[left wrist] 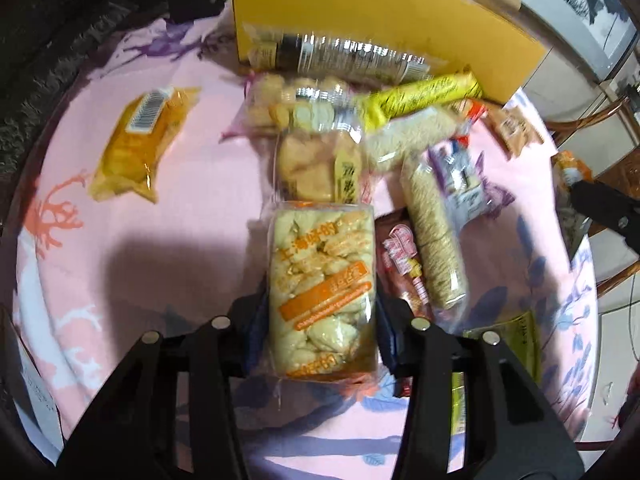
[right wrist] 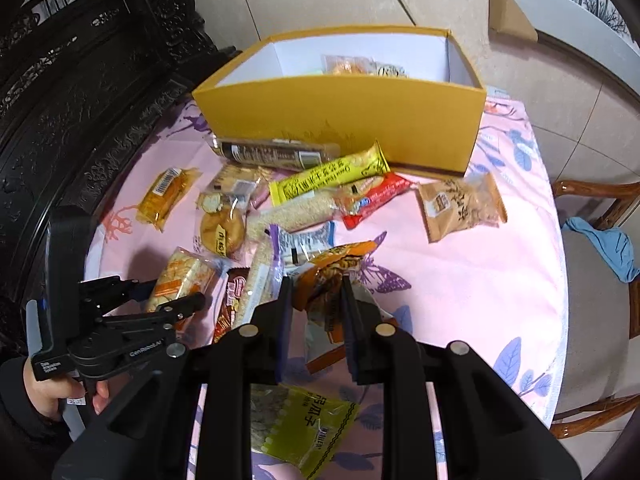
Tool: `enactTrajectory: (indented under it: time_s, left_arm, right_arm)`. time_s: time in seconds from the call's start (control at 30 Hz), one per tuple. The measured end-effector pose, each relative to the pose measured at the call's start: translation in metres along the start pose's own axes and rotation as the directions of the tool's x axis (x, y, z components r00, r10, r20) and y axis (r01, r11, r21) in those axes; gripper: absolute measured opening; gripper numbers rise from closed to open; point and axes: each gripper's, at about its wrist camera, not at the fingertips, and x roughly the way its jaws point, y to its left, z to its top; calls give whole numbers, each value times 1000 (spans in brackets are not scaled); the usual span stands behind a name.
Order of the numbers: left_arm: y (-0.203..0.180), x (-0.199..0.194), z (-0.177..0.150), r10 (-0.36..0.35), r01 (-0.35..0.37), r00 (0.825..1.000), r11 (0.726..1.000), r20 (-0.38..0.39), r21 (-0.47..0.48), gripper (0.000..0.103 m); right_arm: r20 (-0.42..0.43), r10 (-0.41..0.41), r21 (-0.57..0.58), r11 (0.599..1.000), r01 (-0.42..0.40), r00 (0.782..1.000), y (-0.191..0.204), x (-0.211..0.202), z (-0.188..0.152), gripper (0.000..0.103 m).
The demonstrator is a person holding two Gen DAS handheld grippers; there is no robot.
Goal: Organize snacks
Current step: 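Grasp the small orange snack packet with the right tool while the left tool grasps the white rice cracker packet, then carry both packets over the yellow box and open both tools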
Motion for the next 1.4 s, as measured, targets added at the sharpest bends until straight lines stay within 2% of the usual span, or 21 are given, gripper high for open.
enactTrajectory:
  time_s: [0.23,0.57,1.07,1.23,1.4]
  left_arm:
    - [-15,-27,23,-28,26,997,999,75,26,46]
    - [-18,-53,57,-58,58,989,998,134,4,46]
    - [-24,-69,107,-64,63,978,998,199,12,46]
    - [-28,-77,147,-64,60,970,998,234,24,46]
    - [-32,-75,213,-28,17,963,999,268,43,46]
  right_arm:
    - [20,-11,-7,1000,11,1000,4,-8,7,23]
    - [78,-43,0,999,43,996,8,-28,30,23]
    - [132,-44,5,999,44,990,8,-29,72,23]
    - [156,-47,22,999,44,987,-1,-26,101,23]
    - [190,-61,51,997,52,980,-13,-16,158,23]
